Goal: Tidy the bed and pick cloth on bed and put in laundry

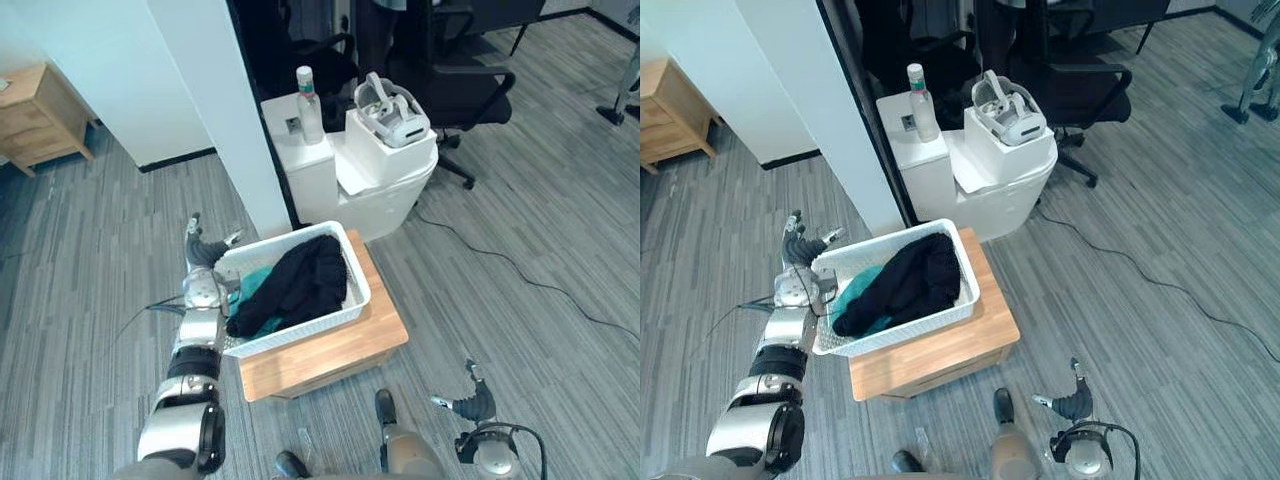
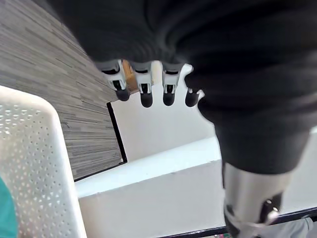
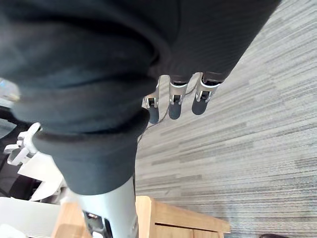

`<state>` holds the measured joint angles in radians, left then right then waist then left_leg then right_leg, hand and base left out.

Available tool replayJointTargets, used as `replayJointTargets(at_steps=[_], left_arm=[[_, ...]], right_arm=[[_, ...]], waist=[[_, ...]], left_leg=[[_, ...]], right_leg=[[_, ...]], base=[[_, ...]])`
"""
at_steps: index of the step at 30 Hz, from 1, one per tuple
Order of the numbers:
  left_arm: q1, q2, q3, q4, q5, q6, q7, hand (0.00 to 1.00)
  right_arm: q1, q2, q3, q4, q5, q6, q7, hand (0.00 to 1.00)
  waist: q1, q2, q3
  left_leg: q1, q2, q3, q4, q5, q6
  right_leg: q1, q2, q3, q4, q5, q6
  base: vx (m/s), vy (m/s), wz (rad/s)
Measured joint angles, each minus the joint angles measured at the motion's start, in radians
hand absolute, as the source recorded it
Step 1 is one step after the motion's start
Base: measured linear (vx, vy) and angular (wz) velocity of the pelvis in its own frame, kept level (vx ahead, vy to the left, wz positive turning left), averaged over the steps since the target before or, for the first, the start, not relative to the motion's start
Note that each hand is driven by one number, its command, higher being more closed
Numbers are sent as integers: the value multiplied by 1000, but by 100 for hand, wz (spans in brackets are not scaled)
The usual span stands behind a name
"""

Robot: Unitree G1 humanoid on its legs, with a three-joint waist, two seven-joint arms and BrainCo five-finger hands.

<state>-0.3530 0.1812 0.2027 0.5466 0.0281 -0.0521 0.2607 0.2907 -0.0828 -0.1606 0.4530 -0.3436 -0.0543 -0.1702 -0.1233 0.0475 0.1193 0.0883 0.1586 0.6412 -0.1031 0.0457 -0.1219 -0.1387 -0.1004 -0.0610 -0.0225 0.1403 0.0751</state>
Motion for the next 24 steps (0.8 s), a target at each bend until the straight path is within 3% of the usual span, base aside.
replayJointTargets(at_steps=[9,10,17,24], left_arm=[[326,-34,7,-3,-96,-5,-67,0],[348,-54,10,35,-109,-4,-81,0],[467,-179,79,268,-108,6,-132,0],[500,-221,128,403,-120,11,-171,0]], right_arm=[[-90,40,-110,269,72,28,29,0],[-93,40,-127,298,78,31,40,0],[-130,68,-206,408,128,36,48,0],[-143,72,-198,470,238,17,98,0]], waist=[[46,-28,-25],[58,-31,-39],[64,-36,-69],[85,-27,-82]], left_leg=[[66,-2,-22,0,0,7],[67,-3,-23,0,0,8],[100,-3,-33,0,-14,1],[102,-2,-31,0,-14,1]], right_leg=[[83,-7,-28,1,-28,5],[84,-8,-28,1,-29,5],[128,-11,-46,0,-50,9],[136,-8,-45,-14,-50,9]], base=[[5,-6,12],[0,0,0],[-16,-19,9],[0,0,0]])
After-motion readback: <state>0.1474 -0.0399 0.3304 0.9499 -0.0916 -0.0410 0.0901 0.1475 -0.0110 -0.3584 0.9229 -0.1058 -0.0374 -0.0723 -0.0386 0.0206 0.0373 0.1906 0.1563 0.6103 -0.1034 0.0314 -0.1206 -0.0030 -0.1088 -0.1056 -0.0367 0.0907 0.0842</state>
